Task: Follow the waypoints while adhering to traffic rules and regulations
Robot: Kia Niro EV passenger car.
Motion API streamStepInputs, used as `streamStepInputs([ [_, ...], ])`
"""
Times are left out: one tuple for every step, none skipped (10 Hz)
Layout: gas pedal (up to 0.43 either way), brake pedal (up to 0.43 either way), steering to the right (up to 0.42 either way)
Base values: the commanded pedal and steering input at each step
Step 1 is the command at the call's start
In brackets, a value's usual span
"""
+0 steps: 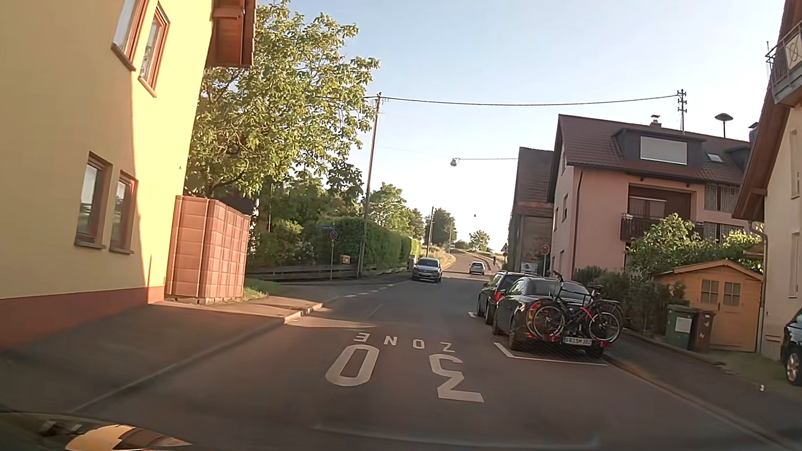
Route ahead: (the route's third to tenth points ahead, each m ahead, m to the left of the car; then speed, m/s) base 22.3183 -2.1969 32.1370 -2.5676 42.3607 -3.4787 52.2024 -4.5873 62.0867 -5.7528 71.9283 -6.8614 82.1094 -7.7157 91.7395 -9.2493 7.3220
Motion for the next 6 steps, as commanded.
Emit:
streamStepInputs([
  [0.130, 0.000, -0.009],
  [0.130, 0.000, -0.009],
  [0.130, 0.000, -0.008],
  [0.130, 0.000, -0.007],
  [0.130, 0.000, -0.005],
  [0.130, 0.000, -0.005],
])
